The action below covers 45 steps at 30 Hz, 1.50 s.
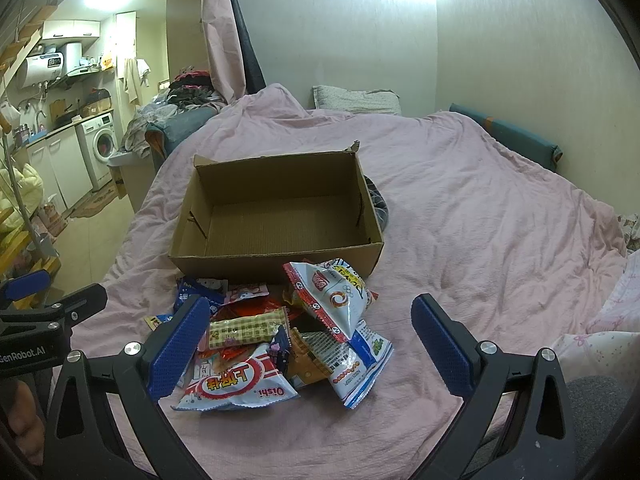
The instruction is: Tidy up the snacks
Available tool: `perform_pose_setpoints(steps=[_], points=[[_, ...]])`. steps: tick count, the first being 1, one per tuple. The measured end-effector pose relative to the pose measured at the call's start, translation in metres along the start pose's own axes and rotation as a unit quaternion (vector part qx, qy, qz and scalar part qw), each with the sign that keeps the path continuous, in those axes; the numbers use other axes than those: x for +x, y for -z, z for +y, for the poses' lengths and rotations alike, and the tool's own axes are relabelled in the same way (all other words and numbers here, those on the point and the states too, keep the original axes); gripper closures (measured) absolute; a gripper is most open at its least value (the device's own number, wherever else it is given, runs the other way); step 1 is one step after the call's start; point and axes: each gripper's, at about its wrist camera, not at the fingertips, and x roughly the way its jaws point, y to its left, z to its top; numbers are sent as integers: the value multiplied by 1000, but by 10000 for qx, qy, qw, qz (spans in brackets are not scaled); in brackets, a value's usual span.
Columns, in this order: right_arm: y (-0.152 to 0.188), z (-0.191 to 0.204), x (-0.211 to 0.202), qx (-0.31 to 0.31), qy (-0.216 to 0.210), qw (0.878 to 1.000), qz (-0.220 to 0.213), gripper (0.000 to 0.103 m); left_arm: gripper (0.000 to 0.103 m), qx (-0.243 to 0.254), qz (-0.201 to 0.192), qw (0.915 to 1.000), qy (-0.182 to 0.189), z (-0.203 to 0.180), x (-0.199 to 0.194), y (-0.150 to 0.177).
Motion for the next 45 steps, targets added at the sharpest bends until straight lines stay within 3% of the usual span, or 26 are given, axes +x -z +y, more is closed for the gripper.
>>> perform_pose_setpoints(steps=[45], points=[[2, 0, 1, 14, -43, 10000, 7, 0, 0, -2, 10, 10000, -16, 1, -2, 2]])
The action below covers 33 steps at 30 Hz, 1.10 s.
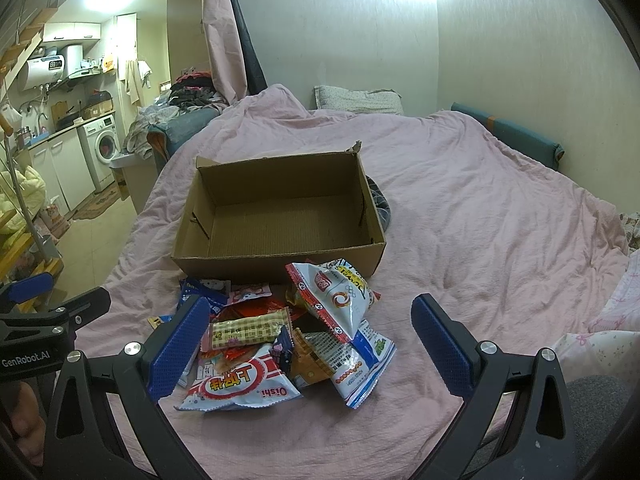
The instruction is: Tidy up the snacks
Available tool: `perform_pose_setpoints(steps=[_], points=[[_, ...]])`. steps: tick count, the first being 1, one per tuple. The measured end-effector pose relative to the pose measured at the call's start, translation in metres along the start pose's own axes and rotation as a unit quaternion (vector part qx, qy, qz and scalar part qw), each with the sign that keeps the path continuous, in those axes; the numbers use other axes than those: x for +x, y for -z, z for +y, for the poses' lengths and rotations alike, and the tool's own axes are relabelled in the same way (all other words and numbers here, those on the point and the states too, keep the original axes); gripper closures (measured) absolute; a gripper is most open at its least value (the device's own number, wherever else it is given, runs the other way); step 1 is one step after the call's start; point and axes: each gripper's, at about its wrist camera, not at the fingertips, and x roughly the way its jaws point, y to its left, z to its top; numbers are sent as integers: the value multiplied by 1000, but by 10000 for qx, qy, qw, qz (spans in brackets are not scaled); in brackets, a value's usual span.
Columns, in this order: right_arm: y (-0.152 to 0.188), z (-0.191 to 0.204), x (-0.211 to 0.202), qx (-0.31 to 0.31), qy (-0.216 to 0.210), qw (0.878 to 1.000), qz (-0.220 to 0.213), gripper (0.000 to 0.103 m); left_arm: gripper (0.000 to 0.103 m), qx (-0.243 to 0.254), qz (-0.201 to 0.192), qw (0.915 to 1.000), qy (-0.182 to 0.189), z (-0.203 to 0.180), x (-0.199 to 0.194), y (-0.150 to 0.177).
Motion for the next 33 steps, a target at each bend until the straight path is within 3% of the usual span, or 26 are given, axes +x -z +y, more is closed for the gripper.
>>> perform_pose_setpoints(steps=[13, 17, 19, 22, 26, 30, 33], points=[[-1, 0, -1, 15, -8, 10000, 21, 0, 0, 6, 52, 10000, 16, 2, 1, 2], [-12, -25, -1, 688, -434, 9966, 143, 0, 0, -58, 143, 9999, 20, -1, 7, 5], [-22, -40, 10, 1041, -594, 9919, 428, 0, 0, -123, 274, 9995, 14, 2, 10, 4], [-34, -58, 46, 1383, -935, 9779, 1259, 0, 0, -204, 407, 9990, 8, 5, 12, 3], [-42, -71, 101, 1665, -1346, 9463, 2423, 0, 0, -218, 656, 9976, -75, 11, 19, -6], [-39, -76, 137, 1945, -1379, 9233, 3011, 0, 0, -356, 1186, 9922, -127, 24, 35, -21], [-34, -77, 158, 2091, -1356, 9144, 3191, 0, 0, -456, 1622, 9857, -58, 31, 52, -33]])
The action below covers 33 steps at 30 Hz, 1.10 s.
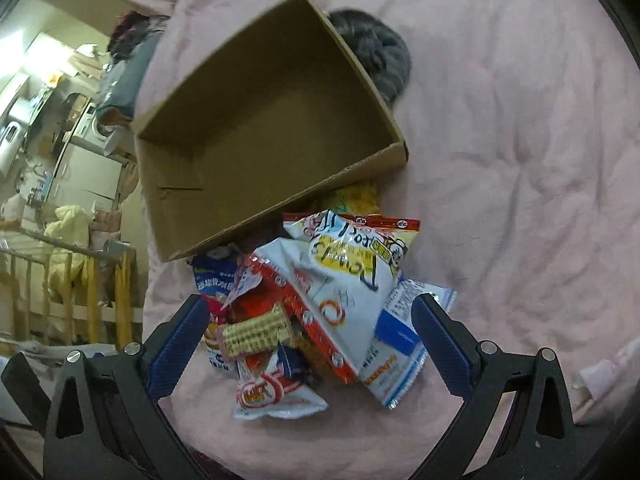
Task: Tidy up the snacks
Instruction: 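Grasp the red rice cake bar with the left tool while the right tool grasps the yellow-white chip bag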
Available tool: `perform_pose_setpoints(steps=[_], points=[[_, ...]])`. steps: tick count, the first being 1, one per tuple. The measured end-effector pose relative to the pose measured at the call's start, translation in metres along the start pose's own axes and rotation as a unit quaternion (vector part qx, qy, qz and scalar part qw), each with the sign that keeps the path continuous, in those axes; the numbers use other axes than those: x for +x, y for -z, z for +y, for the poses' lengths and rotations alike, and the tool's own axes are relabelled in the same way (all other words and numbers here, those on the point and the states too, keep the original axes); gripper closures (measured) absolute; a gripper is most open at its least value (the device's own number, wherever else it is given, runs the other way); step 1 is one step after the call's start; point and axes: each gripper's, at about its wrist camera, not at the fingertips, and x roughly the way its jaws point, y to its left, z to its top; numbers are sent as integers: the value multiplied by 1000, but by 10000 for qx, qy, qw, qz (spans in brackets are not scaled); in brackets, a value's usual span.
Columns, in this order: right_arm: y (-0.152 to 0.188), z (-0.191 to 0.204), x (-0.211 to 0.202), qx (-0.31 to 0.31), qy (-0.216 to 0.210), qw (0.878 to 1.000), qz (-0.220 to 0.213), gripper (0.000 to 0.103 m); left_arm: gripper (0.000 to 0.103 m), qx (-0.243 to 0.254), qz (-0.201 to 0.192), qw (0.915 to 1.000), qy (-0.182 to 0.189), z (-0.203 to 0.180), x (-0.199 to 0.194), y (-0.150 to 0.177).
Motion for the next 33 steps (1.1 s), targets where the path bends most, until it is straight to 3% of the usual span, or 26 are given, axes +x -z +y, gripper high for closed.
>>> perform_pose_setpoints(steps=[6, 9, 12, 17, 25, 29, 33], points=[[-13, -18, 27, 141, 196, 9996, 159, 1, 0, 32, 872, 9961, 110, -2, 40, -24], [-14, -23, 33, 80, 138, 9996, 213, 11, 1, 231, 1140, 9932, 70, -11, 58, -21], [-14, -23, 36, -36, 116, 9997, 190, 14, 18, 508, 1373, 9892, 121, -27, 73, -14], [-13, -24, 39, -34, 27, 9996, 288, 15, 46, 953, 1575, 9827, 192, -54, 97, 2], [-14, -26, 47, -21, -52, 9992, 392, 15, 49, 1244, 1666, 9781, 35, -76, 117, 14], [-13, -22, 48, -182, 32, 9990, 398, 22, 74, 1253, 1691, 9776, -89, -80, 123, 13], [-11, -21, 43, -286, 31, 9991, 318, 26, 77, 1247, 1685, 9778, -21, -80, 123, 13]])
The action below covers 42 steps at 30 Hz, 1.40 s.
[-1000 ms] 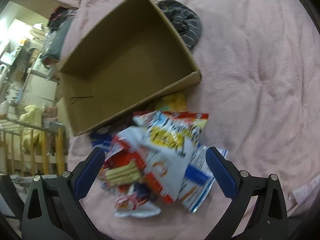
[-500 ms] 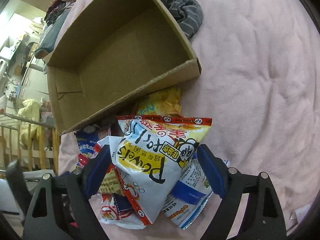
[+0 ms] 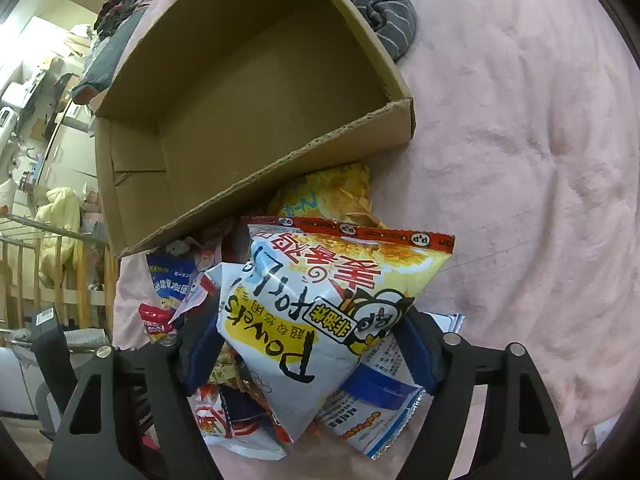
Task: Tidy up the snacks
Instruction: 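Grasp the red rice cake bar with the left tool while the right tool grasps the yellow-white chip bag, then carry both snacks into the cardboard box and open both tools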
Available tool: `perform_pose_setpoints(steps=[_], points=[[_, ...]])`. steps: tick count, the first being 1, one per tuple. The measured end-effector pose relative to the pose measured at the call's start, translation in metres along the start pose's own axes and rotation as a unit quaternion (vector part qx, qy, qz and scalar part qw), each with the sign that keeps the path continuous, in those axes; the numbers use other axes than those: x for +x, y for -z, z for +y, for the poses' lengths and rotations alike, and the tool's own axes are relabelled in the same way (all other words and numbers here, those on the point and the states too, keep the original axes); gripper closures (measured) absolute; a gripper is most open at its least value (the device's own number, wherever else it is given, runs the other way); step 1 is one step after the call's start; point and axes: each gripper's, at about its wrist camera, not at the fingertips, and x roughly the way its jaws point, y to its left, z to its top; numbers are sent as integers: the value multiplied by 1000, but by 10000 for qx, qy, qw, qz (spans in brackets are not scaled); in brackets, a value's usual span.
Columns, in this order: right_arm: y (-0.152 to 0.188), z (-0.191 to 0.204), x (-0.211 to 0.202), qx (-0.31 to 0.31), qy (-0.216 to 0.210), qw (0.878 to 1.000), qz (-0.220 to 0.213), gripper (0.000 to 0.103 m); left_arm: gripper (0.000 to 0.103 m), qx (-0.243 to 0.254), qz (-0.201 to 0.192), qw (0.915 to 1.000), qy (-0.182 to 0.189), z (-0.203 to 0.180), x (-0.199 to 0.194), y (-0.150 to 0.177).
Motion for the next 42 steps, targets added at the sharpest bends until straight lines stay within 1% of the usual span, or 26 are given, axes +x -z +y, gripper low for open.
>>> perform_pose_setpoints(steps=[2, 4, 5, 7, 10, 13, 15, 16, 20, 23, 28, 32, 35, 42], points=[[1, 1, -4, -54, -9, 10000, -75, 31, 77, -20, -22, 9999, 101, 0, -3, 2], [3, -1, -10, -65, -88, 9999, -134, 34, 77, -46, -97, 9998, 169, -1, -14, 5], [4, -2, -13, -70, -133, 9998, -155, 35, 77, -62, -135, 9997, 180, 5, -19, 2], [9, -4, -20, -107, -123, 9996, -224, 36, 77, -98, -226, 9995, 196, 8, -29, 5], [16, -7, -30, -138, -237, 9992, -293, 36, 77, -228, -378, 9987, 252, 16, -47, 7], [23, -5, -40, -278, -197, 9985, -426, 36, 77, -346, -542, 9974, 329, 21, -63, 7], [26, -6, -50, -350, -182, 9973, -613, 36, 77, -381, -663, 9965, 333, 22, -69, 9], [27, -5, -56, -402, -213, 9963, -726, 36, 77, -396, -723, 9961, 317, 14, -66, 5], [29, 0, -81, -577, -351, 9897, -1263, 37, 77, -442, -905, 9944, 333, 18, -75, -6], [25, 0, -96, -611, -462, 9841, -1605, 36, 77, -459, -1056, 9927, 345, 18, -86, -11], [20, 10, -105, -758, -552, 9771, -1912, 37, 77, -440, -1320, 9898, 314, 21, -100, -23], [10, 21, -104, -952, -488, 9733, -2029, 37, 77, -380, -1496, 9876, 298, 23, -107, -37], [-6, 30, -101, -1088, -416, 9703, -2118, 37, 77, -359, -1634, 9854, 316, 24, -110, -51], [-32, 36, -84, -1175, -218, 9699, -2120, 37, 77, -335, -1872, 9811, 346, 27, -104, -88]])
